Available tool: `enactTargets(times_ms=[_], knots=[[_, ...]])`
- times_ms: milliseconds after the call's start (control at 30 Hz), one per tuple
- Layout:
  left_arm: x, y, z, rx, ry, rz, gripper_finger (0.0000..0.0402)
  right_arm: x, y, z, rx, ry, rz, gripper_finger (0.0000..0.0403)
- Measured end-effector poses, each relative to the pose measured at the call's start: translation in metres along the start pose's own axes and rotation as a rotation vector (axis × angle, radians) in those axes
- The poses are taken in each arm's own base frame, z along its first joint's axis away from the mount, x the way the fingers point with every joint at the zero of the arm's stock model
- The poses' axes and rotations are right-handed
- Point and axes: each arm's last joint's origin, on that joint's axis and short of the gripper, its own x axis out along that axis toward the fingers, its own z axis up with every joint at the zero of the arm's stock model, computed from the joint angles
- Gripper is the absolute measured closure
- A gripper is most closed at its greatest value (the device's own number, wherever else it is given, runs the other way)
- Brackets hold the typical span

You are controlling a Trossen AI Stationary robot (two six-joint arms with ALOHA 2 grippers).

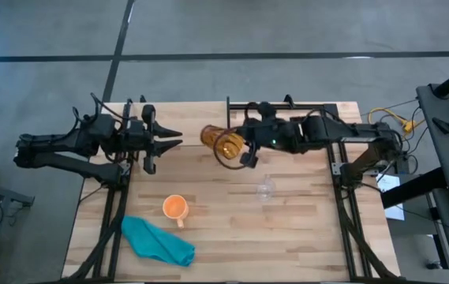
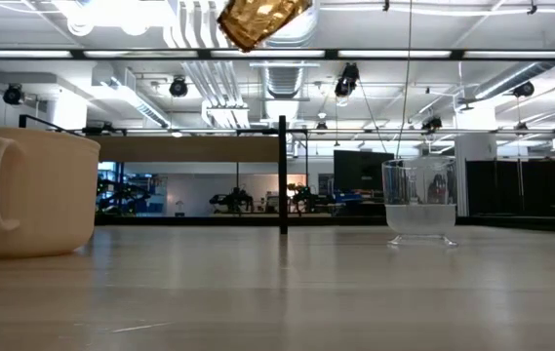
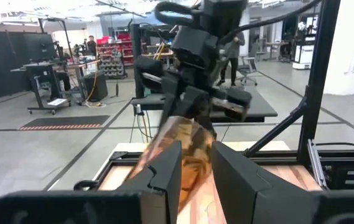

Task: Stack small to large cups/mugs on shelf
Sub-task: Put the brown glass on the shelf

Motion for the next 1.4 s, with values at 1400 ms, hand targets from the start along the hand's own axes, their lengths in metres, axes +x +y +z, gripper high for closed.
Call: enactTargets(times_ms=[1400], knots=[[-0.022,0.023,0.007,0.308,0.135,0.81,0.0327,0.065,-0.091,0.021,0.286,0.111,0.252,0.0394]])
